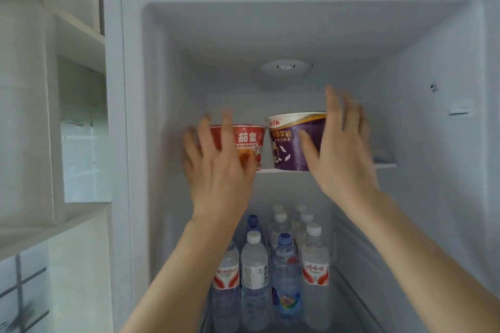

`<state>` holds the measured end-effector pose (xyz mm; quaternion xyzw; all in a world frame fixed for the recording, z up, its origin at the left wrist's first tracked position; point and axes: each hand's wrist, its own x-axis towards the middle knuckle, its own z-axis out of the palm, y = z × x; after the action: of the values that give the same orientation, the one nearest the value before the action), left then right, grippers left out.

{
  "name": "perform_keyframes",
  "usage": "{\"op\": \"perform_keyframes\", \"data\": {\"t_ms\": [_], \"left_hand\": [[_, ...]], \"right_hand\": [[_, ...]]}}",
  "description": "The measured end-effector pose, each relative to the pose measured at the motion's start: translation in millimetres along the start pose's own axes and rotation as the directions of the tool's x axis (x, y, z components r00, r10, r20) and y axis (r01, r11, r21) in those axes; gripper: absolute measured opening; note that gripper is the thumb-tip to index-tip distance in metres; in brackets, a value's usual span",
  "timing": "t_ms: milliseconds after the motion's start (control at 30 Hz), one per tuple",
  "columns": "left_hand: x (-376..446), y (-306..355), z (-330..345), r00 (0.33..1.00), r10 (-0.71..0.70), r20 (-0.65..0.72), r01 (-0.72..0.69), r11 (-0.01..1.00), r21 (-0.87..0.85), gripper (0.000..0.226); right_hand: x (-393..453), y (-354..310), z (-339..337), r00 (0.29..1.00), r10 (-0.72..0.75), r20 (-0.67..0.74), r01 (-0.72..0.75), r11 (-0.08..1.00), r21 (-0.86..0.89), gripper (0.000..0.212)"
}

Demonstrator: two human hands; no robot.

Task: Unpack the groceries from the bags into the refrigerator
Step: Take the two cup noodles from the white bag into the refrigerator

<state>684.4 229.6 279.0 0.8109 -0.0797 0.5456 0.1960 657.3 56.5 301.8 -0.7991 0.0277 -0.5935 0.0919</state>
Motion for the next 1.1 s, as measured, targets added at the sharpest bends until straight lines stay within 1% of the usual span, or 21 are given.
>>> {"op": "perform_keyframes", "data": {"t_ms": [33,100,167,200,267,333,400,500,600,667,767,867,933,1000,1100], "left_hand": [[3,1,5,0.998,0.064,-0.013,-0.064,0.998,0.002,0.076],[9,1,16,0.986,0.16,-0.039,-0.159,0.987,0.025,0.064],[17,-4,24,0.972,0.225,-0.069,-0.223,0.974,0.041,0.055],[22,-7,26,0.97,0.234,-0.069,-0.233,0.972,0.027,0.052],[33,-12,29,0.981,0.194,-0.003,-0.194,0.981,-0.026,0.05],[46,-12,35,0.989,0.13,0.076,-0.129,0.991,-0.018,0.048],[58,-9,47,0.986,0.095,0.137,-0.099,0.995,0.026,0.044],[76,-6,67,0.972,0.088,0.22,-0.111,0.99,0.093,0.042],[97,-8,84,0.951,0.059,0.304,-0.091,0.991,0.093,0.044],[110,-14,96,0.939,0.045,0.341,-0.073,0.995,0.07,0.036],[124,-25,113,0.905,0.052,0.423,-0.048,0.999,-0.02,0.022],[135,-37,126,0.874,0.06,0.483,-0.022,0.996,-0.083,0.014],[141,-45,136,0.867,0.076,0.492,-0.031,0.995,-0.1,0.019],[146,-53,145,0.859,0.1,0.502,-0.043,0.991,-0.124,0.023],[154,-57,148,0.828,0.117,0.548,-0.067,0.992,-0.11,0.017]], "right_hand": [[3,-1,6,0.999,-0.039,-0.013,0.04,0.999,0.023,0.075],[5,-1,17,0.998,-0.055,-0.004,0.055,0.998,0.032,0.07],[6,3,25,0.997,-0.081,0.01,0.08,0.996,0.027,0.065],[7,6,27,0.995,-0.097,0.024,0.096,0.995,0.039,0.063],[12,13,31,0.991,-0.124,0.044,0.121,0.99,0.073,0.059],[22,17,36,0.988,-0.138,0.071,0.132,0.988,0.076,0.055],[34,22,46,0.977,-0.141,0.158,0.131,0.989,0.071,0.054],[54,31,68,0.934,-0.14,0.328,0.121,0.99,0.076,0.049],[71,36,85,0.908,-0.138,0.394,0.109,0.989,0.097,0.043],[80,37,94,0.895,-0.145,0.422,0.113,0.988,0.101,0.038],[90,40,106,0.871,-0.163,0.463,0.114,0.985,0.131,0.034],[97,45,117,0.846,-0.183,0.501,0.129,0.982,0.141,0.037],[101,47,125,0.831,-0.202,0.518,0.137,0.977,0.16,0.042],[103,49,134,0.813,-0.209,0.543,0.142,0.976,0.164,0.05],[106,51,142,0.777,-0.165,0.607,0.128,0.986,0.105,0.065]]}}
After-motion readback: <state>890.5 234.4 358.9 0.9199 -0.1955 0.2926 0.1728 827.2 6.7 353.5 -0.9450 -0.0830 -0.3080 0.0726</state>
